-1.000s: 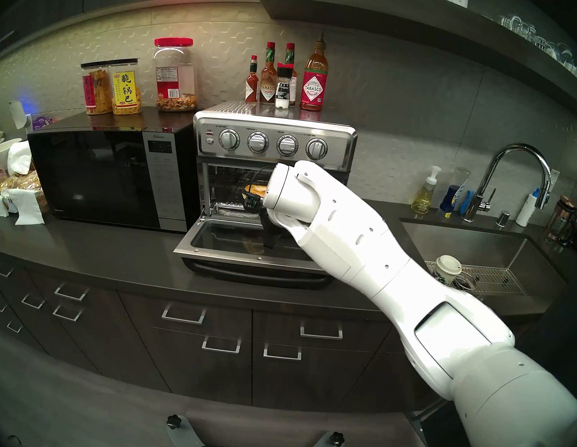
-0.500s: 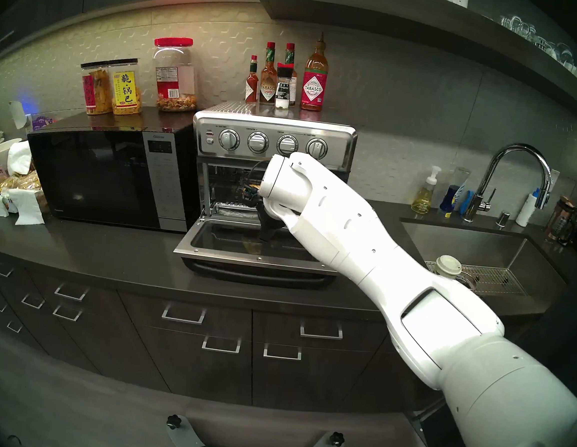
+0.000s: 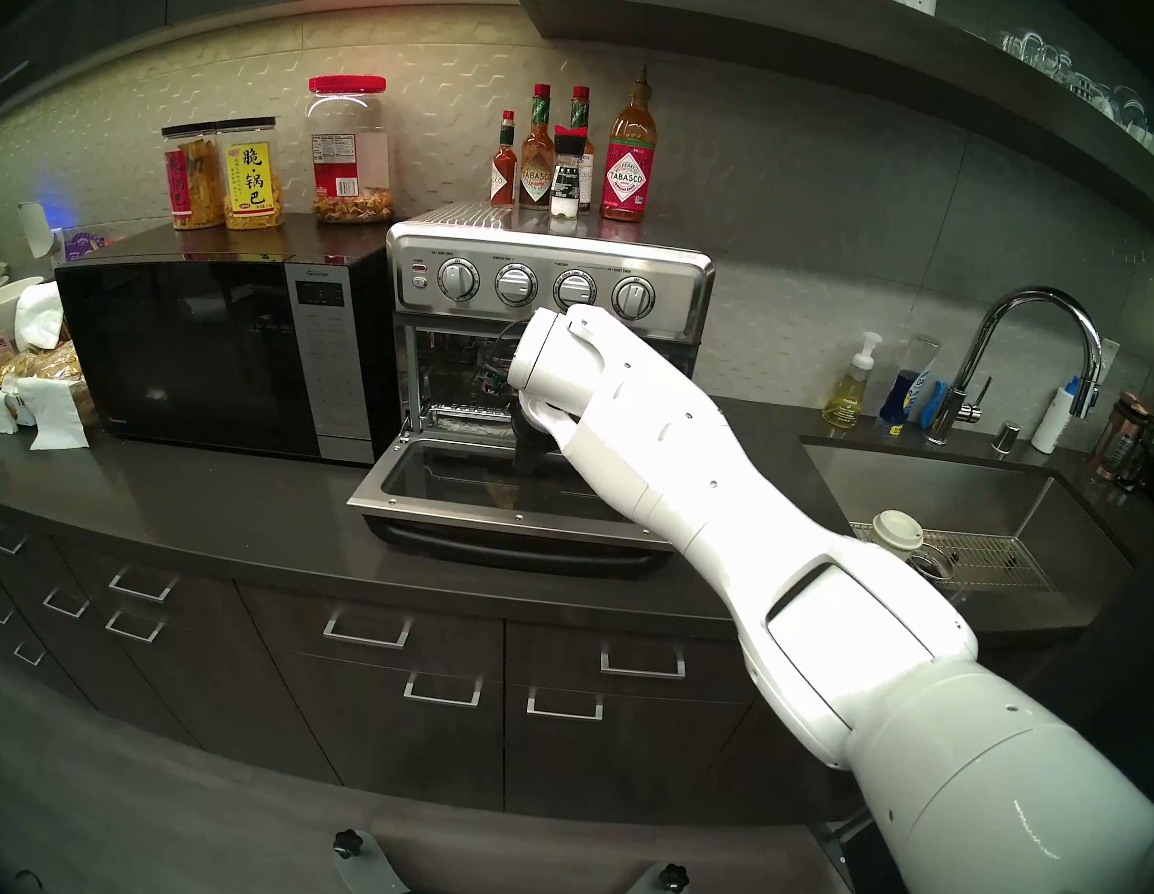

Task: Open the oven and place the bagel inside on the rack

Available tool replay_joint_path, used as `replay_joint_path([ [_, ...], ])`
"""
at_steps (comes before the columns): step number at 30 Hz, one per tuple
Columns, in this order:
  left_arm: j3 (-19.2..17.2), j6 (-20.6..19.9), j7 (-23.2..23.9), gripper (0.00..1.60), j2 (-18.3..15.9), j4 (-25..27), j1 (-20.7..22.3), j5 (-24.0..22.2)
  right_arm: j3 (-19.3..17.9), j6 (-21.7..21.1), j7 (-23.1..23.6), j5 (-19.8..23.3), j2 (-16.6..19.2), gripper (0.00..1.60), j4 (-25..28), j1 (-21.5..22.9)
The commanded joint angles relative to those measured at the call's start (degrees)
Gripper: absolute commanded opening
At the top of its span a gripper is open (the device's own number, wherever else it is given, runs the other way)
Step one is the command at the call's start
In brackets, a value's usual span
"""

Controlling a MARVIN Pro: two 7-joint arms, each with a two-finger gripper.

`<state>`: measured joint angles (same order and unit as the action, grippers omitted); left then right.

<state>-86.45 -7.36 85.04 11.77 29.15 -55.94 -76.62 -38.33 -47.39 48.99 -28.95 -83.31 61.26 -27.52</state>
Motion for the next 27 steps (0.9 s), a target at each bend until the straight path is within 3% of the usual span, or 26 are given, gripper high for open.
replay_joint_path([
  [1, -0.4, 0.0, 0.0, 1.6, -0.7, 0.1, 0.4, -0.3, -1.4, 1.4, -3.7, -0.4, -3.5, 0.0, -2.2, 2.1],
  [10, -0.4, 0.0, 0.0, 1.6, -0.6, 0.1, 0.5, -0.3, -2.0, 2.3, -4.0, -0.5, -4.0, 0.0, -3.2, 1.9],
  [21, -0.4, 0.0, 0.0, 1.6, -0.6, 0.1, 0.5, -0.3, -0.5, 0.1, 4.0, -0.7, 1.9, 0.0, 6.6, 0.2],
  [27, -0.4, 0.0, 0.0, 1.6, -0.6, 0.2, 0.4, -0.3, 0.4, -0.3, 5.5, -1.4, 5.5, 0.0, 11.9, -1.2],
])
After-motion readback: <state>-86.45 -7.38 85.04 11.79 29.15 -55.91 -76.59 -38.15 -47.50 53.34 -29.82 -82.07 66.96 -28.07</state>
